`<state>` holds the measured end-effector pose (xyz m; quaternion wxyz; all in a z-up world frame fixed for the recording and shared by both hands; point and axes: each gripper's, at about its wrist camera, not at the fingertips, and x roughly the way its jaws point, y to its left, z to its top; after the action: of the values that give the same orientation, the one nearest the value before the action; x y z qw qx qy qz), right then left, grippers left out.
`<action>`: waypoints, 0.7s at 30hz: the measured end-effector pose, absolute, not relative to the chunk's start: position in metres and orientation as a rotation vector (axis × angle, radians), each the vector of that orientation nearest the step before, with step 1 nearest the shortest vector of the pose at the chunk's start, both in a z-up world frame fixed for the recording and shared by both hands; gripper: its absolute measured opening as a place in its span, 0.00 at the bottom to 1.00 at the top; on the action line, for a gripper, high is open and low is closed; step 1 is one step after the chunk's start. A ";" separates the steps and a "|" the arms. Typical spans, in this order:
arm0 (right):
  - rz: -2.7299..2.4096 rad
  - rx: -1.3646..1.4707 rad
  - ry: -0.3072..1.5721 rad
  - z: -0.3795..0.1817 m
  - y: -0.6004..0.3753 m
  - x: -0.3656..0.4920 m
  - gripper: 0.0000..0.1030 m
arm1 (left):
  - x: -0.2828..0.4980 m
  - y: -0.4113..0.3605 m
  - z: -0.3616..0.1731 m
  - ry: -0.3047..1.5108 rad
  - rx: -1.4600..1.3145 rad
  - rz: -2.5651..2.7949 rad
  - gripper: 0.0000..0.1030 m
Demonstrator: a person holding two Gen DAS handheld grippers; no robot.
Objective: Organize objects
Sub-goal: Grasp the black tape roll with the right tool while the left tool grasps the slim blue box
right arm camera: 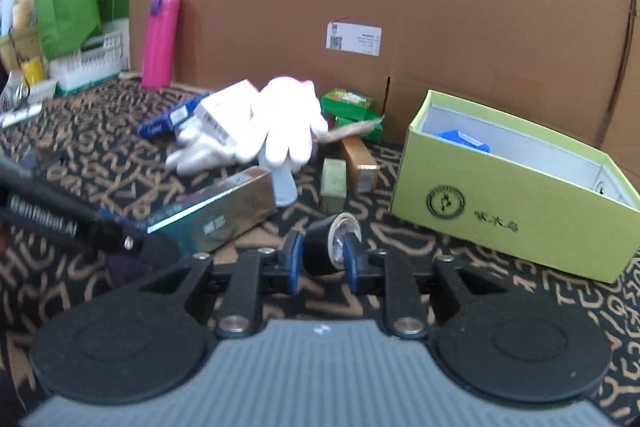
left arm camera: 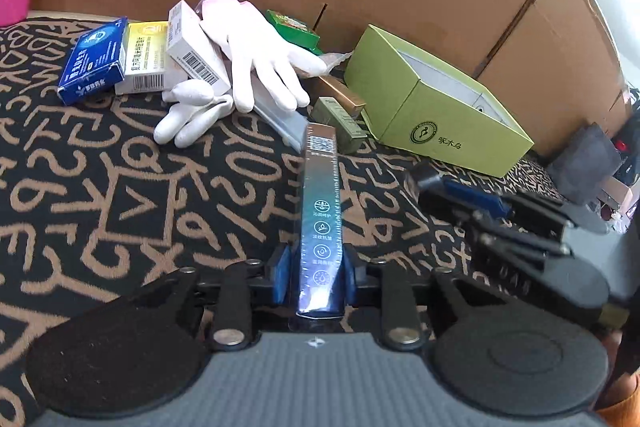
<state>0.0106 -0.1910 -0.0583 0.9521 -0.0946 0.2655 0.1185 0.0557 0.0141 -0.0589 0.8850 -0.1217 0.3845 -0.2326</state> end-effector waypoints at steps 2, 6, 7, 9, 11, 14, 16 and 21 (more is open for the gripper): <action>0.269 -0.208 0.534 -0.063 -0.186 0.004 0.28 | 0.053 0.021 -0.060 0.786 -0.245 -0.430 0.37; 0.284 -0.186 0.521 -0.065 -0.181 0.001 0.53 | 0.050 0.043 -0.057 0.744 -0.243 -0.284 0.52; 0.278 -0.180 0.522 -0.065 -0.181 0.001 0.56 | 0.051 0.045 -0.054 0.737 -0.230 -0.253 0.53; 0.267 -0.160 0.533 -0.067 -0.184 0.002 0.62 | 0.053 0.049 -0.050 0.726 -0.227 -0.260 0.55; 0.268 -0.129 0.552 -0.069 -0.187 0.004 0.62 | 0.056 0.044 -0.046 0.721 -0.220 -0.305 0.62; 0.261 -0.112 0.577 -0.073 -0.187 0.009 0.62 | 0.061 0.025 -0.046 0.710 -0.152 -0.354 0.65; 0.254 -0.114 0.595 -0.077 -0.184 0.014 0.62 | 0.068 0.011 -0.052 0.726 -0.102 -0.385 0.65; 0.254 -0.118 0.607 -0.080 -0.175 0.023 0.61 | 0.078 0.002 -0.063 0.740 -0.044 -0.369 0.49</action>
<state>0.0230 -0.1753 -0.0804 0.9446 -0.0579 0.2979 0.1248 0.0776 0.0021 -0.0631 0.9155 -0.0215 0.3595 -0.1793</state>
